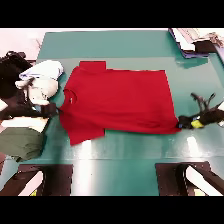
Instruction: Fold the shirts.
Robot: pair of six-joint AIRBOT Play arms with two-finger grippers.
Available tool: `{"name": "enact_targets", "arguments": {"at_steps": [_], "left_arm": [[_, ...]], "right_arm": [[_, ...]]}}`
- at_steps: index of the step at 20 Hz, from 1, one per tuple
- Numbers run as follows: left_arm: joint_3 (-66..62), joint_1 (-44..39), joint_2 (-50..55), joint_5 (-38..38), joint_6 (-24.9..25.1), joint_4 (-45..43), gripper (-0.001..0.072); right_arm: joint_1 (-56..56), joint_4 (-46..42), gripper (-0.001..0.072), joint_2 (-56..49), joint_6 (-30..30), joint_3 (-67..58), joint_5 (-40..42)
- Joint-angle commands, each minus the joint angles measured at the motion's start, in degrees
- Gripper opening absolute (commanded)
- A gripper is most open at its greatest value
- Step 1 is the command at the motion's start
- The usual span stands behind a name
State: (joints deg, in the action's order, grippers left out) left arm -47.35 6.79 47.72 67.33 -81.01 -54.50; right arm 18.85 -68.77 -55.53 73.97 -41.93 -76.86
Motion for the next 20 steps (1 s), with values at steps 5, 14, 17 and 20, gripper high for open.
{"name": "enact_targets", "arguments": {"at_steps": [5,14,17,20], "left_arm": [[-51.2,0.0,-0.1,5.3,-1.3,0.0,0.0024],[-81.7,0.0,0.0,-0.3,-6.3,-4.3,0.0023],[-71.3,0.0,0.0,0.8,-7.1,-5.0,0.0023],[-54.3,0.0,1.8,3.1,-7.1,-4.5,0.0023]], "right_arm": [[-3.9,1.6,0.0014,14.9,3.6,-38.4,1.8],[8.2,1.7,0.0014,8.9,5.7,-79.7,-9.3],[8.2,2.8,0.0013,5.9,7.6,-77.5,-10.9],[7.0,4.6,0.0014,2.6,7.6,-67.2,-11.7]]}}
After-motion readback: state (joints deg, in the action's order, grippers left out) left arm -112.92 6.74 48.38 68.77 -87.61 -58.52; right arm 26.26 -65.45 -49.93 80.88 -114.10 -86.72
